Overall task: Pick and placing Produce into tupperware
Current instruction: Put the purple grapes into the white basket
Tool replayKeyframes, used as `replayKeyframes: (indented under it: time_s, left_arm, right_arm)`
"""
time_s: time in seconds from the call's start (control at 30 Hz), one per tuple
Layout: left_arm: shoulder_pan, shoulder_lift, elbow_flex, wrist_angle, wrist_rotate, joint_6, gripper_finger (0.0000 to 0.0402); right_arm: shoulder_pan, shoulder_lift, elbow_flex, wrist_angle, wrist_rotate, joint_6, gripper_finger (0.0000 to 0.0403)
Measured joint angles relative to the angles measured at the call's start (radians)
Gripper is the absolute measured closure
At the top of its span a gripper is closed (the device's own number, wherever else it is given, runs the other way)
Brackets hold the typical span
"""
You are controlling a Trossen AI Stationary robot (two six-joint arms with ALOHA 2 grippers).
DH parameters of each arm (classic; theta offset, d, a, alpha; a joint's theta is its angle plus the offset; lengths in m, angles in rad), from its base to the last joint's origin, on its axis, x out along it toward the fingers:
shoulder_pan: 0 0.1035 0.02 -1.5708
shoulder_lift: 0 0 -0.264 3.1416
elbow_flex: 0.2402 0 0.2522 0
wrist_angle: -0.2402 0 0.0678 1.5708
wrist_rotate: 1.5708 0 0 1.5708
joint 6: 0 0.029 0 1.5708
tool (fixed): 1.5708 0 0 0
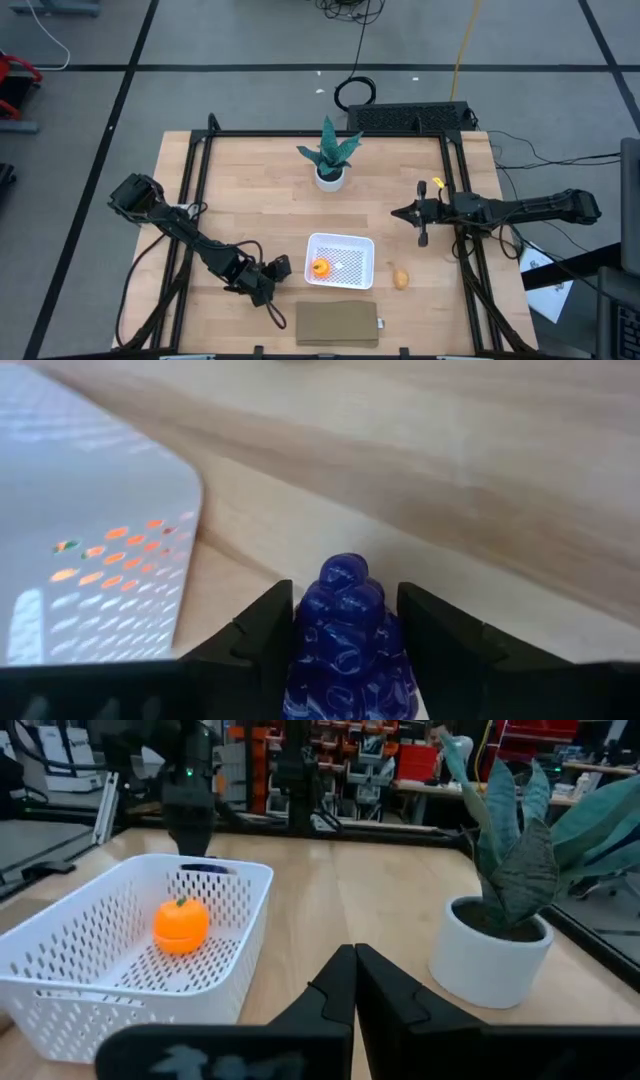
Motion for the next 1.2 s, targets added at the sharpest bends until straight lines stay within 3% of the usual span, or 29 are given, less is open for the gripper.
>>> replayKeyframes:
  time_s: [0.53, 0.77, 1.2]
  left_arm:
    - [-0.003, 0.0, 0.002, 0.021, -0.138, -0.04, 0.0247]
    - [-0.001, -0.005, 0.07, 0.015, -0.244, -0.129, 0.0247]
    - [0.099, -0.239, 0.113, -0.04, -0.155, -0.313, 0.0247]
  right_arm:
    - [0.0, 0.001, -0.003, -0.006, 0.0, -0.001, 0.0403]
    - [0.0, 0.001, -0.004, -0.006, 0.0, 0.0, 0.0403]
    - [0.0, 0.001, -0.005, -0.002, 0.0, 0.0, 0.0403]
